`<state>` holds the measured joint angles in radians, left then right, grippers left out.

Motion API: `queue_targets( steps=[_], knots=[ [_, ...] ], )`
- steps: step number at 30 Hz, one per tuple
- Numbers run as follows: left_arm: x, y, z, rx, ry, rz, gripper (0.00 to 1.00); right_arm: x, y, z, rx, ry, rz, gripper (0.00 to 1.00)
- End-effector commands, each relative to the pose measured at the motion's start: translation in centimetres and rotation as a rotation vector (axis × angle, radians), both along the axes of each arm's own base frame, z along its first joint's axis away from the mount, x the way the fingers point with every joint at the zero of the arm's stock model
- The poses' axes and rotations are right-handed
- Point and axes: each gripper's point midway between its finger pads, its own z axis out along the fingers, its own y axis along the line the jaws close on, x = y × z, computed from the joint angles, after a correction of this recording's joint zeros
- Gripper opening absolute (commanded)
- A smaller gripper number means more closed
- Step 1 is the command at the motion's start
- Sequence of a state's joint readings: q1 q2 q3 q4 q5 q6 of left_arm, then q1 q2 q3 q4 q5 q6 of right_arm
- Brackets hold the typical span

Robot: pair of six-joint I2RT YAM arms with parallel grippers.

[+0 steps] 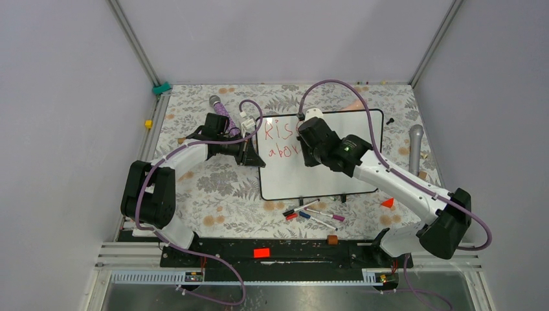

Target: Write a sentence on the whiteboard

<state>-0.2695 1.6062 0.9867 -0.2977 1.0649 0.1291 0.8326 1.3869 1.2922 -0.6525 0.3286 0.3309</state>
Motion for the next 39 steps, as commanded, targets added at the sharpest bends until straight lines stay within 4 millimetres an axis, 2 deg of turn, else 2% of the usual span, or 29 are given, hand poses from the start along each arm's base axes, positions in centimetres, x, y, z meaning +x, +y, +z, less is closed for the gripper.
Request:
queue_targets(
  steps=[1,12,19,30,39],
  knots=[
    [-0.2,1.3,-3.3,0.146,0.004,0.020,0.00,0.9,0.9,1.7,0.053,-0.034,-0.005,0.00],
    [-0.2,1.3,-3.3,0.145,0.004,0.020,0.00,1.4,1.1,1.6,0.041,-0.038,-0.008,0.00],
    [-0.1,1.4,-3.4,0.150,0.004,0.022,0.00,1.4,0.1,0.9,-0.007,-0.031,-0.044,0.00],
    [-0.1,1.3,-3.6,0.152,0.011,0.020,0.00,1.9,-1.8,1.1,-0.042,-0.051,-0.089,0.00],
    [-0.1,1.4,-3.6,0.153,0.011,0.022,0.00,3.0,-0.5,2.3,-0.019,-0.059,-0.067,0.00]
  ],
)
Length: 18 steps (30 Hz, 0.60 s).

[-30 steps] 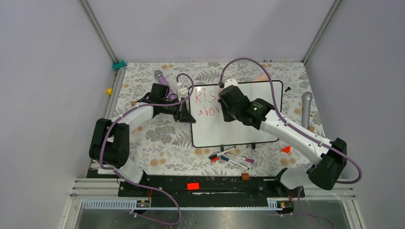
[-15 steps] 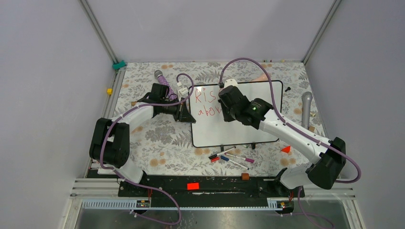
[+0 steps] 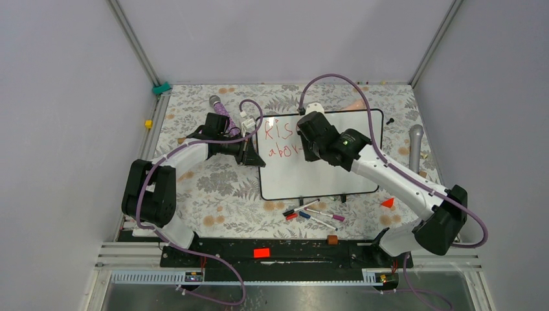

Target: Write a sentence on the whiteboard

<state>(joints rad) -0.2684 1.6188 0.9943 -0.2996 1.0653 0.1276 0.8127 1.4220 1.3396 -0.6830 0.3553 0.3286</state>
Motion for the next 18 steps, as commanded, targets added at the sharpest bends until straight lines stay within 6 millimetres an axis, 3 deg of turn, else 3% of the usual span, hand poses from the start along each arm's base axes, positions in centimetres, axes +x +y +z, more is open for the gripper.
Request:
queue_targets(
  steps=[1,7,18],
  knots=[
    [-0.3,1.4,-3.4,0.152,0.002,0.020,0.00,2.0,0.3,1.9,0.012,-0.052,-0.026,0.00],
    [-0.3,1.4,-3.5,0.154,0.003,0.021,0.00,1.7,1.6,1.5,0.071,-0.022,-0.001,0.00],
    [-0.2,1.4,-3.5,0.155,0.010,0.020,0.00,-0.3,0.9,-1.0,0.080,0.054,-0.001,0.00]
  ],
)
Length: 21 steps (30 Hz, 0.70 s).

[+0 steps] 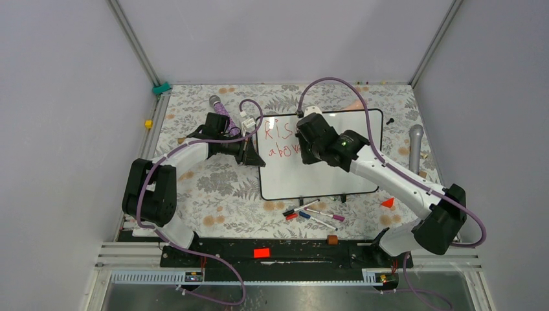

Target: Write a sentence on the whiteboard

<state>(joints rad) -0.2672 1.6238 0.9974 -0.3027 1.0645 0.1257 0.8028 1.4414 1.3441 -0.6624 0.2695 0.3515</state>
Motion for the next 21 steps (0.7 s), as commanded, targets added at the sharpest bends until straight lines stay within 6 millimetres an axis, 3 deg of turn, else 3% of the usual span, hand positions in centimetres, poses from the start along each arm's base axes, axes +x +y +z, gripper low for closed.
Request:
queue_targets(
  steps=[1,7,11,21],
  knots=[
    [-0.2,1.3,-3.5,0.154,0.004,0.017,0.00,-0.2,-0.9,-0.7,0.007,0.007,-0.036,0.00],
    [-0.3,1.4,-3.5,0.155,0.004,0.018,0.00,-0.2,-2.8,-0.7,-0.070,-0.015,-0.065,0.00],
    [-0.3,1.3,-3.5,0.154,0.003,0.017,0.00,0.3,-3.4,0.4,-0.092,-0.053,-0.082,0.00],
    [-0.3,1.3,-3.4,0.151,-0.001,0.016,0.00,-0.1,-2.4,4.0,0.040,-0.138,-0.026,0.00]
  ],
)
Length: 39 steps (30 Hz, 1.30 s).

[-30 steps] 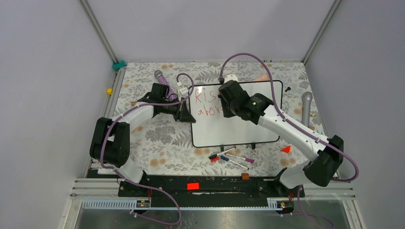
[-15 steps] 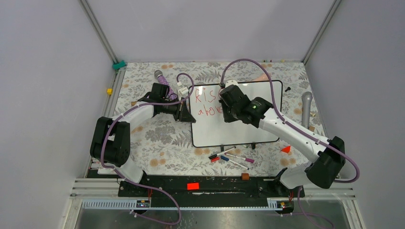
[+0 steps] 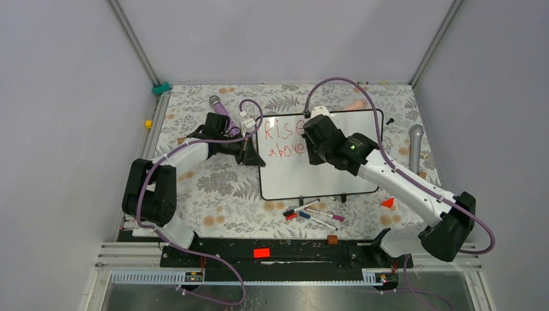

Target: Write a sentence on the whiteboard

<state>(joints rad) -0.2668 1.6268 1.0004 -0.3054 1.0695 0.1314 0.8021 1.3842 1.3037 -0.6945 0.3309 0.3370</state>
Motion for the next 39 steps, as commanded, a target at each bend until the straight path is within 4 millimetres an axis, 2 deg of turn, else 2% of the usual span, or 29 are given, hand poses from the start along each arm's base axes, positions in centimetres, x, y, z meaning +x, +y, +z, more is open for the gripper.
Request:
queue_targets(
  steps=[1,15,31,39],
  knots=[
    [-0.3,1.3,-3.3,0.152,-0.001,0.020,0.00,0.4,-0.3,4.2,0.099,-0.122,0.012,0.00],
    [-0.2,1.2,-3.3,0.146,0.004,0.017,0.00,0.4,-2.2,5.7,0.088,-0.189,-0.045,0.00],
    [-0.1,1.1,-3.2,0.140,0.004,0.014,0.00,-1.7,-3.6,4.8,0.141,-0.154,-0.087,0.00],
    [-0.1,1.1,-3.1,0.136,-0.001,0.012,0.00,-1.8,-3.8,4.6,0.131,-0.157,-0.090,0.00]
  ],
)
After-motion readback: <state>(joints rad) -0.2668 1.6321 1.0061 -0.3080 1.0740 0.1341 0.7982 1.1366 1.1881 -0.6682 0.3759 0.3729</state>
